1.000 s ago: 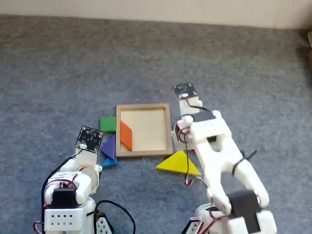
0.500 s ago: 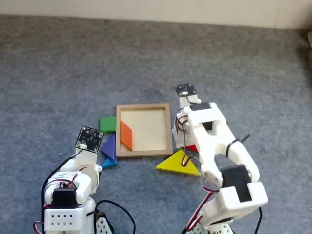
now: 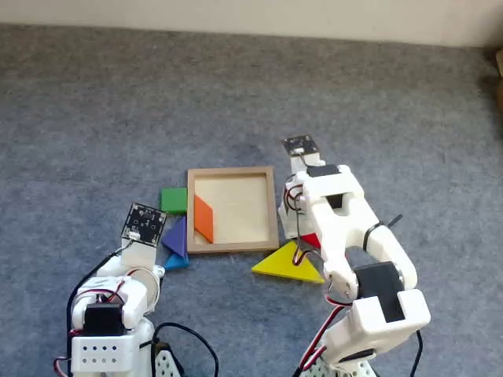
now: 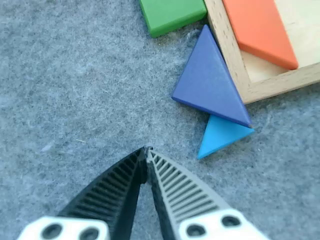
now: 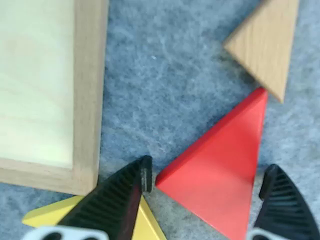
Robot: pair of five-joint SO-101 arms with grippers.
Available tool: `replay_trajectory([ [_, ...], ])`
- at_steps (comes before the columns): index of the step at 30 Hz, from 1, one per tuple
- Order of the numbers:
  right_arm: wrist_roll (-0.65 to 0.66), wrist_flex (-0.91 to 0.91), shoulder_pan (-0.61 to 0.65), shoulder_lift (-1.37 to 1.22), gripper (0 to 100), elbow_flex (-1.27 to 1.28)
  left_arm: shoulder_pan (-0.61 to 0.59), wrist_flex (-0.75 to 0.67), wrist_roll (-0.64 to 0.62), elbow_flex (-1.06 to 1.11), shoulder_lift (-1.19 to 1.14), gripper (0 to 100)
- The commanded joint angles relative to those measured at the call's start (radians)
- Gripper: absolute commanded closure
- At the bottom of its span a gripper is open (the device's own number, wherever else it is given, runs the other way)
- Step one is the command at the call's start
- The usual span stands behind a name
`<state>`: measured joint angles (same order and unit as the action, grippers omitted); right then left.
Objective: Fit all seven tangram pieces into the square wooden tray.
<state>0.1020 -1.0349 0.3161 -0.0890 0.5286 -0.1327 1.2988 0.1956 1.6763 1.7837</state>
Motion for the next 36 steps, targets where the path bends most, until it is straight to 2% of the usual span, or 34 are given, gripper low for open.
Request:
replay_trajectory([
  [1, -0.009, -0.001, -0.013, 0.007, 66.4, -0.042, 0.019, 0.008, 0.006, 0.019, 0.027, 99],
  [6, -0.009, -0.001, -0.031, 0.007, 72.1, -0.045, 0.019, 0.008, 0.006, 0.019, 0.027, 99],
  [18, -0.011, -0.008, -0.056, 0.015, 74.6, -0.042, 0.019, 0.008, 0.006, 0.019, 0.027, 99],
  [21, -0.009, -0.008, -0.056, 0.015, 72.6, -0.045, 0.019, 0.008, 0.006, 0.019, 0.027, 99],
  [26, -0.005, -0.068, -0.047, 0.015, 63.8, -0.050, 0.019, 0.008, 0.006, 0.019, 0.027, 99],
  [31, 0.003, -0.104, -0.025, 0.015, 63.6, -0.047, 0.019, 0.008, 0.006, 0.019, 0.027, 99],
  [36, 0.066, -0.107, -0.008, 0.015, 63.6, -0.044, 0.019, 0.008, 0.006, 0.019, 0.027, 99],
])
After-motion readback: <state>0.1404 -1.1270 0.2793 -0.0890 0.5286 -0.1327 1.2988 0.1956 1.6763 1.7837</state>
